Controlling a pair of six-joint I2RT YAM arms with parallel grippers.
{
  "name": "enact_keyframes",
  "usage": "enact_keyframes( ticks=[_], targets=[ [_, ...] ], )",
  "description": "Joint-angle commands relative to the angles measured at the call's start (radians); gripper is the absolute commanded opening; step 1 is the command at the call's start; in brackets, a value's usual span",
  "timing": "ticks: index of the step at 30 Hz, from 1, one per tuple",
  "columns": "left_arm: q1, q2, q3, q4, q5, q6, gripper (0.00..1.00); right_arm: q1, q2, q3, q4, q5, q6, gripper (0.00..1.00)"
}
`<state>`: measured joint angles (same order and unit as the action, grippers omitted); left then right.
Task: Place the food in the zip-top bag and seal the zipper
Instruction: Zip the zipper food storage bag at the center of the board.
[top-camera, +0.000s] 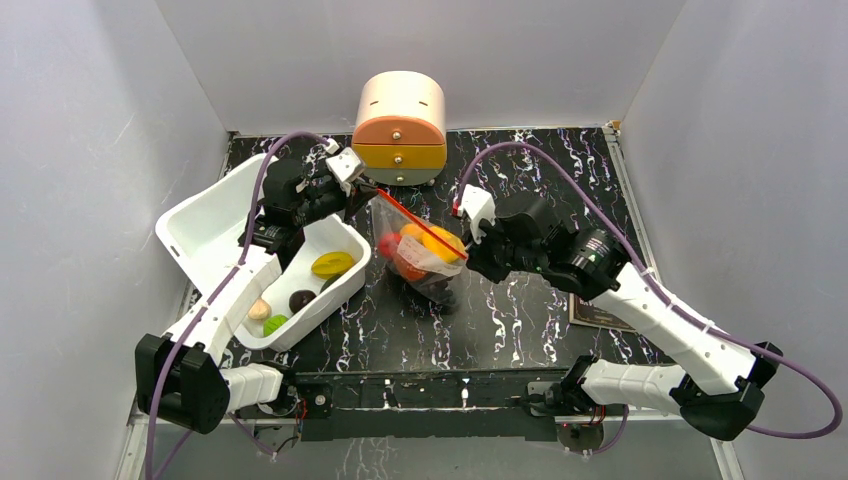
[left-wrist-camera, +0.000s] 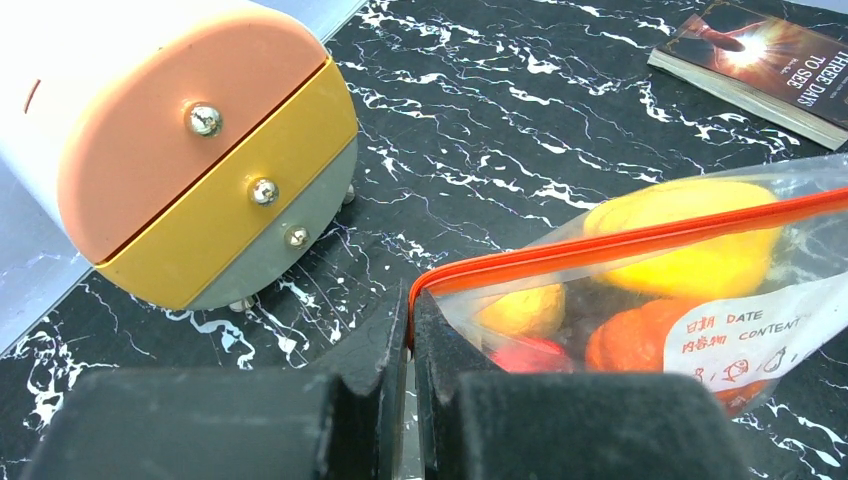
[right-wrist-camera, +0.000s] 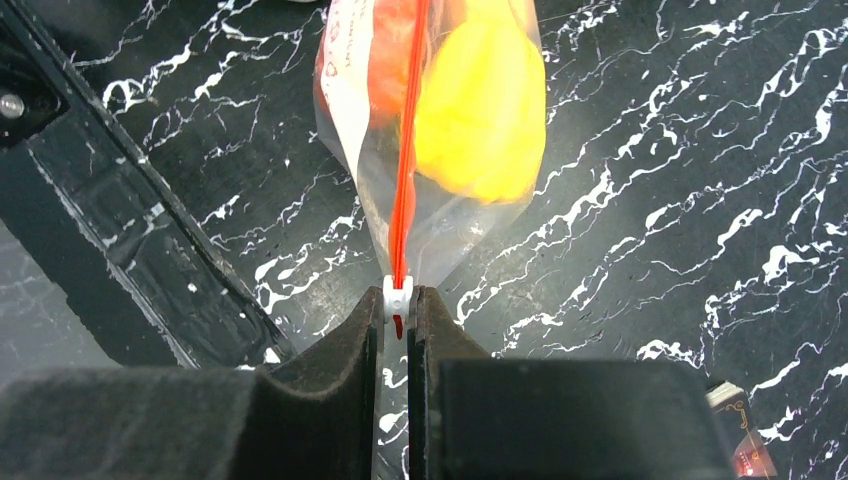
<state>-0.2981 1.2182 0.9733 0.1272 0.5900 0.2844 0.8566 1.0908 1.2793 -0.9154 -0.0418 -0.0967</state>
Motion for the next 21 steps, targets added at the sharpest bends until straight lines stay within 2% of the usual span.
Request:
enact_keyframes(
  ticks=[1,6,9,13,16,18,21],
  targets=[
    [0.031,-0.008,0.037,0.061,-0.112,0.021,0.00,0.002,-0.016,0.089,-0.102,0.052,0.061,0.00],
    [0.030,-0.014,0.033,0.057,-0.106,0.016,0.00,0.002,-0.011,0.120,-0.127,0.027,0.104,0.00],
    [0.032,-0.033,0.031,0.040,-0.085,0.026,0.00,0.002,-0.022,0.103,-0.104,-0.058,0.147,0.00],
    [0.032,-0.079,0.046,-0.015,0.022,0.045,0.00,0.003,-0.032,0.108,-0.135,-0.187,0.221,0.00],
    [0.032,-0.073,0.074,-0.122,0.147,0.044,0.00,0.002,-0.069,0.047,-0.057,-0.271,0.338,0.00],
    [0.031,-0.076,0.063,-0.135,0.206,0.005,0.09,0.002,-0.094,-0.039,0.024,-0.290,0.424,0.00],
    [0.031,-0.106,0.020,-0.082,0.227,-0.059,0.31,0.002,-0.099,-0.122,0.067,-0.158,0.484,0.00]
  ],
)
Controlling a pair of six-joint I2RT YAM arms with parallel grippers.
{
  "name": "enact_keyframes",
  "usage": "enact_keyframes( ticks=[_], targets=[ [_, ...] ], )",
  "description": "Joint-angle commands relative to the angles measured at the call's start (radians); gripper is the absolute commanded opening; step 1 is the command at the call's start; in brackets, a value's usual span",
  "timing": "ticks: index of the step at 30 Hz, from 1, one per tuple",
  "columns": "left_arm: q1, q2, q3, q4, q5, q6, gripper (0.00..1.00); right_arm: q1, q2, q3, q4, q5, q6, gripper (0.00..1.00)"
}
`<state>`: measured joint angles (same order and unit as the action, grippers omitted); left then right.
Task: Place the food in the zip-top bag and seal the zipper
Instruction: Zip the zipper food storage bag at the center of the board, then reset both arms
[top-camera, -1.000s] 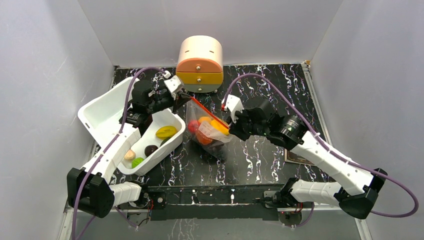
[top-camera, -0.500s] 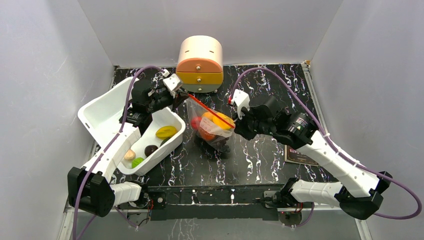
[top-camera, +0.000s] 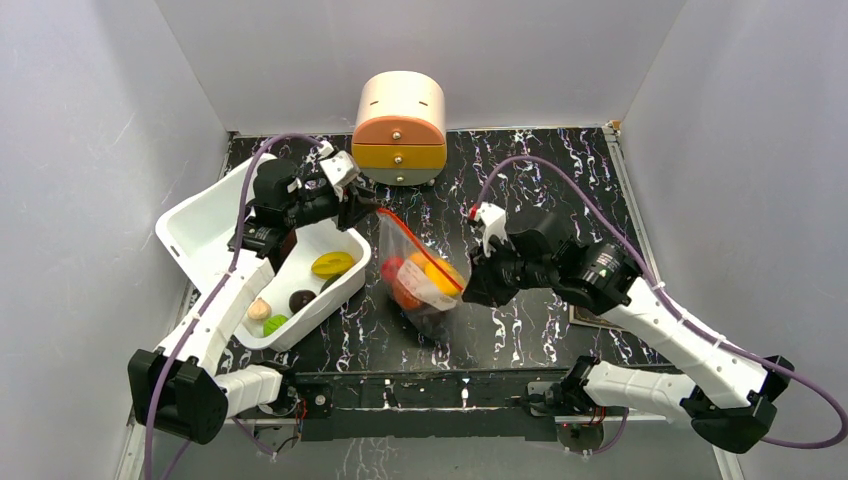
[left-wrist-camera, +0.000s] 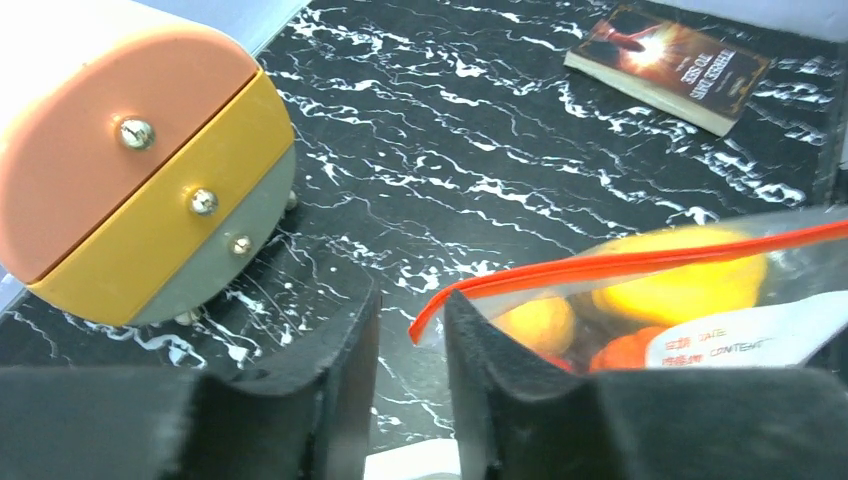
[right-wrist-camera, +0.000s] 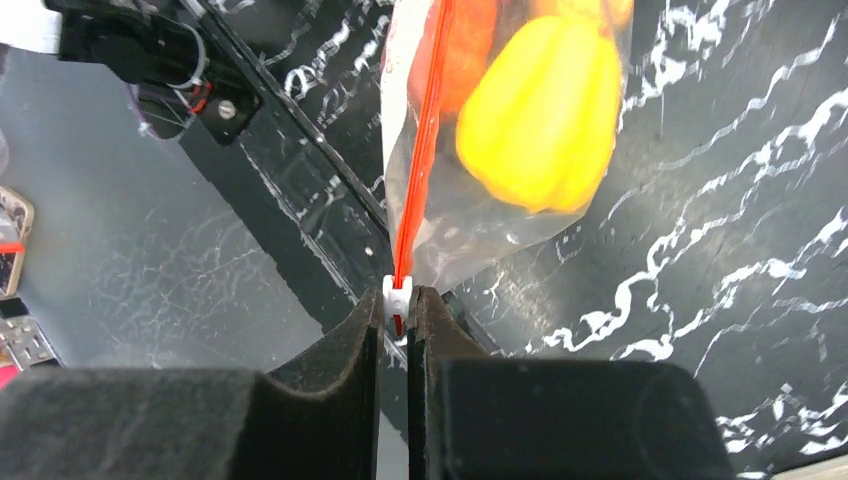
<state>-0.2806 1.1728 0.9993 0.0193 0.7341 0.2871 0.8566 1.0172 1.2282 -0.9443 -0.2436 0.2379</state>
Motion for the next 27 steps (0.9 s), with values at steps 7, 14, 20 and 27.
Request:
enact_keyframes(
  ticks=[7,14,20,27],
  targets=[
    [0.014,-0.073,0.039,-0.013,0.027,-0.116,0.97,-0.008,0.059,-0.093,0.143,0.451,0.191,0.00],
    [0.013,-0.088,0.013,-0.001,-0.043,-0.205,0.98,-0.128,0.160,-0.085,0.187,0.529,0.201,0.00],
    [0.013,-0.101,-0.011,-0.030,-0.146,-0.297,0.98,-0.300,0.193,-0.116,0.225,0.460,0.175,0.00],
    [0.014,-0.156,-0.054,-0.030,-0.248,-0.392,0.98,-0.359,0.248,-0.104,0.245,0.463,0.159,0.02]
  ],
)
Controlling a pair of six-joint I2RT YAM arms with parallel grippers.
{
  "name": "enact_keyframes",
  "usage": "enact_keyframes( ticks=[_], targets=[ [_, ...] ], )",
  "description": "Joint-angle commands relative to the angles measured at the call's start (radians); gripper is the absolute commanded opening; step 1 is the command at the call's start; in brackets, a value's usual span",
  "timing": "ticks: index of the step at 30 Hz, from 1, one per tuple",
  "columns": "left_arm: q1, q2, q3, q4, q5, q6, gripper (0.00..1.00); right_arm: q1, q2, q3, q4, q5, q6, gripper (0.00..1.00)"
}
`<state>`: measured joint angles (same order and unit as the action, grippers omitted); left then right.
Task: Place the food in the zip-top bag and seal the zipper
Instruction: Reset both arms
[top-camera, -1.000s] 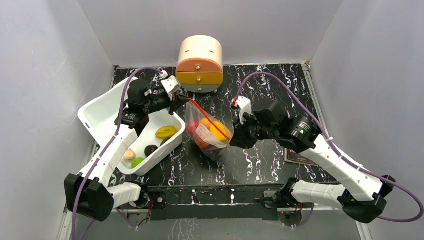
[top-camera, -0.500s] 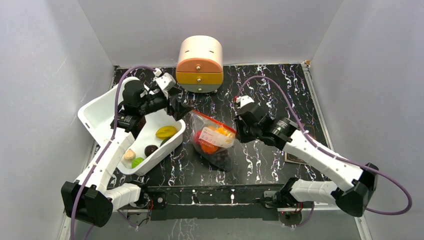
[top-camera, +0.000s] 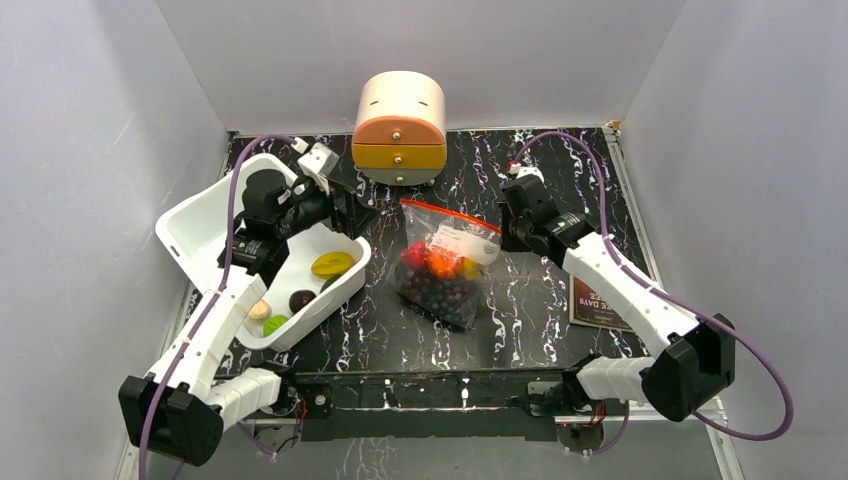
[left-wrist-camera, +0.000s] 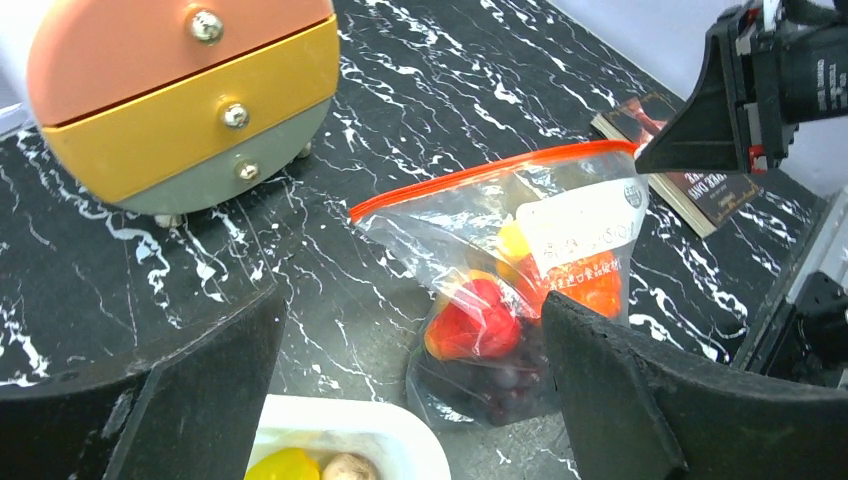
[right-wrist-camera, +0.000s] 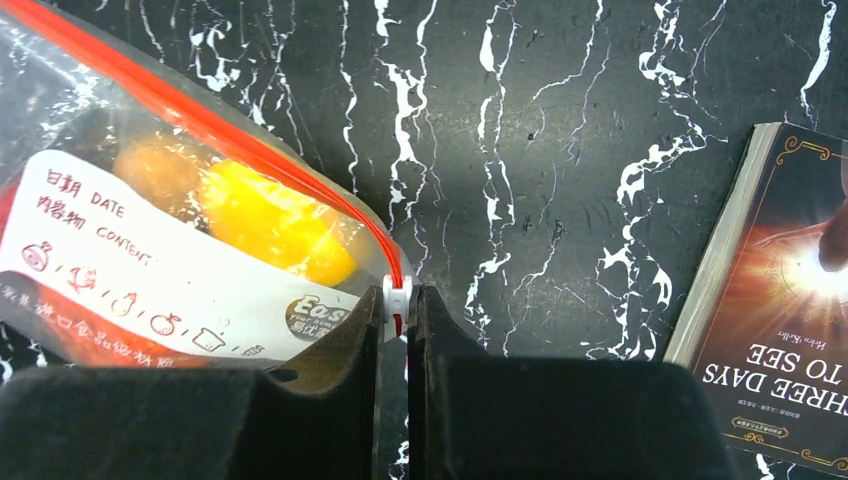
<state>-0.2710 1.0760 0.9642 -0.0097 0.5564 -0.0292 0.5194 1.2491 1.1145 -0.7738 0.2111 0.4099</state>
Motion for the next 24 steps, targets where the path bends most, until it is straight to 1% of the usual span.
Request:
enact_keyframes(
  ticks=[1,4,8,11,13,14,16,17,24],
  targets=[
    [0.005,-0.065,-0.014,-0.009,-0.083,-0.078,0.98,-0.026,0.021,0.015,0.074,0.011,-0.013,0.05],
    [0.003,-0.071,0.015,-0.047,-0.129,-0.095,0.98,-0.035,0.017,0.038,0.072,0.013,-0.012,0.14],
    [0.004,-0.085,0.010,-0.036,-0.207,-0.157,0.98,-0.035,-0.016,0.075,0.071,0.009,-0.007,0.40],
    [0.004,-0.104,-0.011,-0.022,-0.242,-0.189,0.98,-0.035,-0.038,0.116,0.056,0.003,-0.001,0.55],
    [0.004,-0.108,-0.011,-0.026,-0.288,-0.235,0.98,-0.035,-0.050,0.148,0.049,-0.010,-0.002,0.75],
    [0.004,-0.107,-0.003,-0.036,-0.304,-0.247,0.98,-0.035,-0.058,0.163,0.047,-0.015,-0.002,0.83],
    [0.004,-0.098,0.034,-0.069,-0.309,-0.256,0.98,-0.036,-0.074,0.191,0.047,-0.026,0.000,0.96],
    [0.003,-0.094,0.053,-0.080,-0.305,-0.256,0.98,-0.036,-0.083,0.208,0.049,-0.031,0.002,0.98],
    [0.004,-0.092,0.134,-0.101,-0.268,-0.251,0.99,-0.036,-0.177,0.265,0.083,-0.045,0.022,0.98]
  ],
)
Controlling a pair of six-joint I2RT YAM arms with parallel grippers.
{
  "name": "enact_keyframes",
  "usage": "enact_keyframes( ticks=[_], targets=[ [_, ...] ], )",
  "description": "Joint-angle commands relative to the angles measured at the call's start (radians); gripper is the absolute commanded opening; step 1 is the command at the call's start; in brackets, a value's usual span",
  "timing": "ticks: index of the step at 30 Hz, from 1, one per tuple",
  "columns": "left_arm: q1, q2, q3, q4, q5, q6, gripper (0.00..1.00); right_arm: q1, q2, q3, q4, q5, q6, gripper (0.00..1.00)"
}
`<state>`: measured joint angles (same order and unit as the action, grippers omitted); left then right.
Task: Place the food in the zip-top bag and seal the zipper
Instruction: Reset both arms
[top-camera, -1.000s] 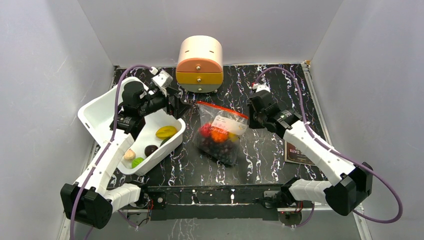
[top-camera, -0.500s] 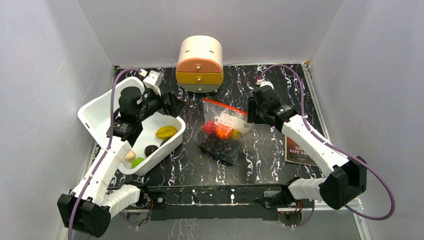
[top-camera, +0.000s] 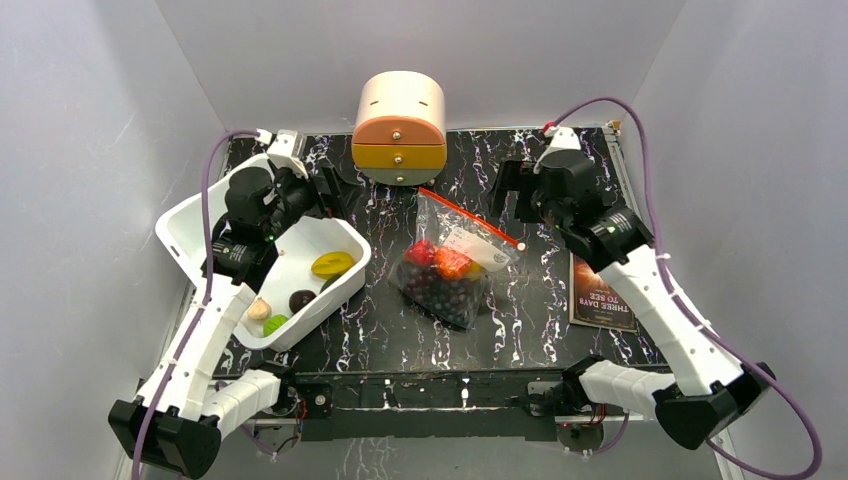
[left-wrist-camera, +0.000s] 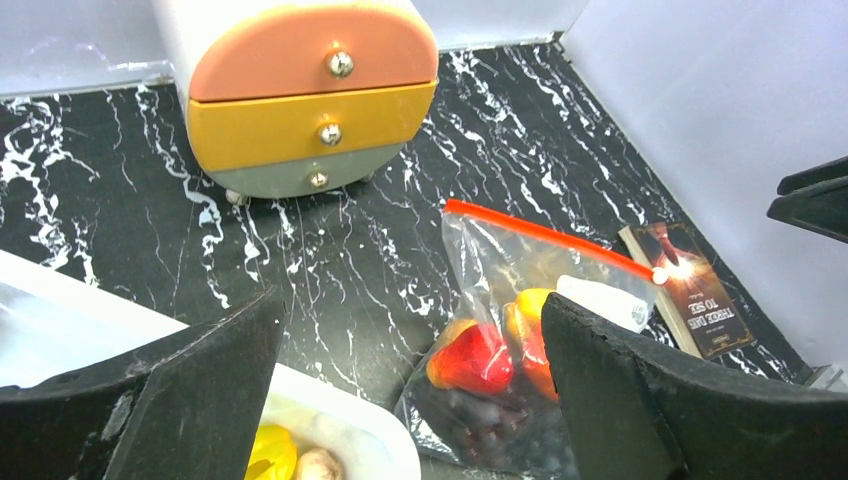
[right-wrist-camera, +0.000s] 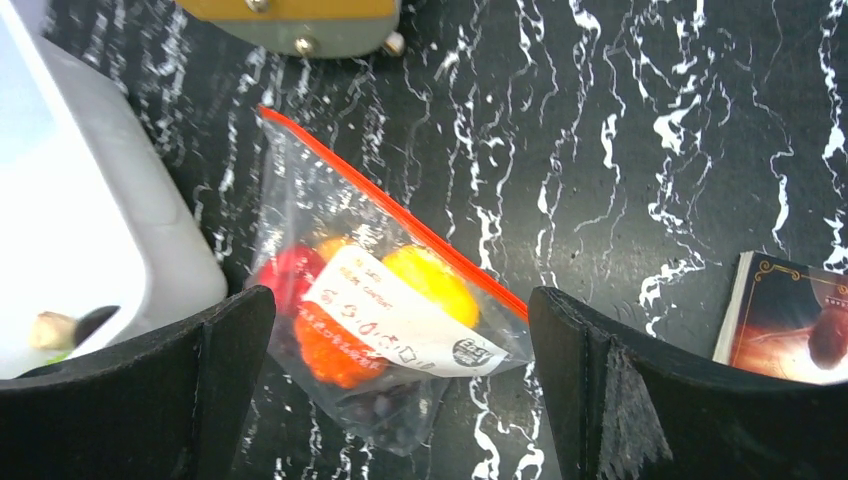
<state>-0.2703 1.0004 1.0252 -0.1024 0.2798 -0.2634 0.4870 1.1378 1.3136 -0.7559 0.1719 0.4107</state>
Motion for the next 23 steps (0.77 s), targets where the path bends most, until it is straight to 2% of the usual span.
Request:
enact_keyframes(
  ticks=[1,5,10,23],
  targets=[
    [0.003,-0.016,0.084,-0.011,0.013,-0.017,0.99,-0.004,-0.082,0.070,0.075,-0.003,0.025,0.98],
    [0.003,-0.021,0.132,-0.039,0.000,-0.024,0.98,-0.004,-0.147,0.058,0.138,0.014,0.033,0.98],
    [0.004,-0.068,0.115,0.018,-0.055,-0.069,0.98,-0.003,-0.202,0.033,0.187,0.025,0.059,0.98],
    [0.003,-0.064,0.096,-0.013,-0.091,-0.055,0.98,-0.002,-0.232,-0.029,0.195,0.015,0.118,0.98]
  ],
)
